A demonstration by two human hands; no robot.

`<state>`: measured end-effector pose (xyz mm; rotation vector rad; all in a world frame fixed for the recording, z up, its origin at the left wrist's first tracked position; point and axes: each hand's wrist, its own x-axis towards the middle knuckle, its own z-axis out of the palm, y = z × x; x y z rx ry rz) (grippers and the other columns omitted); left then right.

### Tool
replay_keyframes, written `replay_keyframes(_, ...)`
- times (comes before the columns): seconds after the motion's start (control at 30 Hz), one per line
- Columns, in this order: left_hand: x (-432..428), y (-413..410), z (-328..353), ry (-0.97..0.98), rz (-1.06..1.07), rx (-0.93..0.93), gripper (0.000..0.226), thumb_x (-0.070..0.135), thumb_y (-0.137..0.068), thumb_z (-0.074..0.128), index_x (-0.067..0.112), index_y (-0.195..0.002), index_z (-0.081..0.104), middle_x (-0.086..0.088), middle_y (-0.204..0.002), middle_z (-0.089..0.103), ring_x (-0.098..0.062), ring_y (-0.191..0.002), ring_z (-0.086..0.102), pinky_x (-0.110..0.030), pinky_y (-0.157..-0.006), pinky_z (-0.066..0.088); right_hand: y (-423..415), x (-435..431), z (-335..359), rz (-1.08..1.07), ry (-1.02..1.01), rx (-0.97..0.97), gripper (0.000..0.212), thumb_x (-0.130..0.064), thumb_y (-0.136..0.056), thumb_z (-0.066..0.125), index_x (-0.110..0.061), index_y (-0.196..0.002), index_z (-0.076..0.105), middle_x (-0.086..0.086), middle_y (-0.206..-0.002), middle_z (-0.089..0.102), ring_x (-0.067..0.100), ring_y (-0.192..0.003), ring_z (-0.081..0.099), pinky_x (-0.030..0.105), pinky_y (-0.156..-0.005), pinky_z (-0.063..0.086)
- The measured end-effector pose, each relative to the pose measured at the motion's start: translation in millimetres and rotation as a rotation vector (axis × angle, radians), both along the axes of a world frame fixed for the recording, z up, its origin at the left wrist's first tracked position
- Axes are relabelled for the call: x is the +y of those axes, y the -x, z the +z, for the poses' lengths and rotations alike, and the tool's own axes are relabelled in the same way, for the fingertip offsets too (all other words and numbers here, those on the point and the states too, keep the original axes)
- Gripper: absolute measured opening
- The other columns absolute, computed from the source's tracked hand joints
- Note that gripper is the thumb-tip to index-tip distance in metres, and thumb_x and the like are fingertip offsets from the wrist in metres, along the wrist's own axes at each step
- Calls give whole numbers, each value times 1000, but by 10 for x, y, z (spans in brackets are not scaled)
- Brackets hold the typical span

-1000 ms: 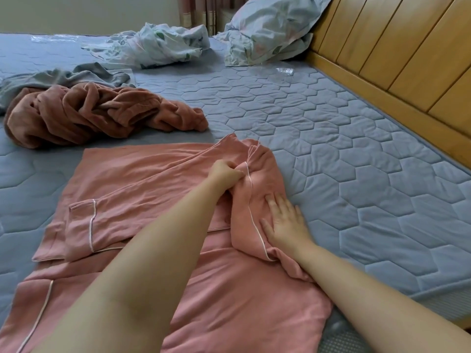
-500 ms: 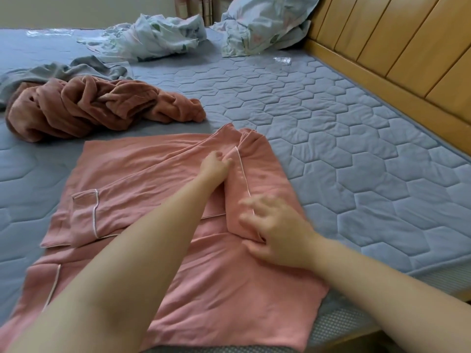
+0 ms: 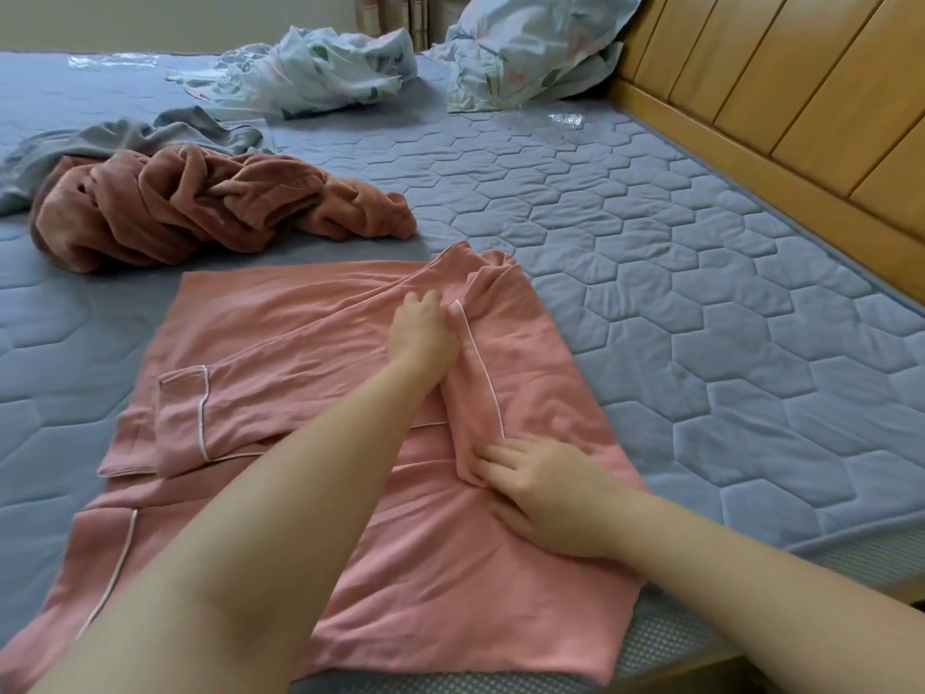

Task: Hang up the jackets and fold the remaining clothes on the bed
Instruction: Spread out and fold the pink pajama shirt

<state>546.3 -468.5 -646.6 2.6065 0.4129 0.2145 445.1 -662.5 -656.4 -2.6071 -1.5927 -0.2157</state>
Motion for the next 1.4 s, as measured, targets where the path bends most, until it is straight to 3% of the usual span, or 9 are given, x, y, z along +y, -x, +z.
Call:
replay_keyframes(0.13, -90, 76, -109, -195, -317, -415, 56, 30, -88, 33, 14, -141, 44, -10, -147, 41, -33, -131, 40, -46, -105, 37, -22, -65, 45, -413, 43, 39, 62, -48, -90, 26, -14, -134, 54, 10, -144, 47, 28, -136, 40, 47, -109, 21)
replay_keyframes(0.27, -47, 252, -333, -338, -593, 136, 58, 48, -100, 29, 31, -153, 12, 4, -162, 0, -14, -148, -7, -49, -117, 3, 53, -87, -120, -533, 228, 348, 77, -60, -87, 0, -23, -153, 8, -3, -161, -6, 17, -148, -6, 46, -117, -1)
replay_keyframes(0.43, -151, 376, -232, -330, -478, 115, 59, 47, -99, 32, 32, -152, 13, -2, -161, -5, -21, -147, -14, -51, -117, -2, -301, -249, 44, -833, -497, 383, 41, -28, -91, 59, -5, -125, 57, 15, -135, 50, 31, -126, 46, 38, -103, 34)
replay_keyframes(0.6, -205, 705, -244, -291, -494, 135, 57, 46, -100, 30, 32, -152, 12, -2, -161, -4, -21, -148, -10, -48, -116, -3, -463, -472, 131, -1146, -461, 940, 25, -28, -83, 71, -4, -78, 67, 7, -64, 60, 19, -59, 55, 26, -54, 42)
replay_keyframes(0.7, -196, 895, -244, -228, -495, 172, 59, 44, -100, 34, 31, -153, 10, 0, -161, -5, -21, -148, -10, -45, -118, -3, -431, -473, 208, -1079, -557, 1202, 17, -11, -79, 74, 0, -91, 69, 10, -70, 68, 19, -61, 64, 29, -63, 54)
replay_keyframes(0.87, -70, 1084, -93, 289, -460, 244, 60, 19, -94, 52, 21, -150, 28, -1, -159, 15, -15, -147, 11, -31, -118, 12, -370, -301, 458, -1023, -660, 1199, 29, 4, -79, 64, 2, -108, 65, 18, -96, 68, 30, -83, 64, 40, -83, 52)
replay_keyframes(0.97, 61, 1187, 4, 753, -314, 217, 52, 9, -93, 53, 15, -144, 42, 1, -131, 51, -10, -110, 53, -20, -91, 39, -311, -55, 659, -944, -709, 1086, 31, 5, -76, 60, -1, -106, 65, 16, -96, 68, 29, -86, 63, 39, -83, 52)
replay_keyframes(1.17, 476, 1483, 23, 1363, -36, 117, 34, 18, -97, 48, 22, -131, 52, 0, -121, 59, -16, -110, 54, -31, -87, 40, -141, 687, 1070, -798, -549, 789, 16, -1, -75, 57, -8, -87, 64, 7, -74, 61, 21, -70, 57, 24, -54, 41)
replay_keyframes(1.4, 1296, 1979, 81, 1712, 262, -60, 21, 22, -100, 39, 14, -113, 54, -10, -96, 64, -23, -86, 63, -33, -70, 51, 240, 2001, 1373, -587, -323, 657, 5, -8, -85, 58, -10, -90, 57, 2, -81, 50, 19, -87, 53, 23, -67, 37)
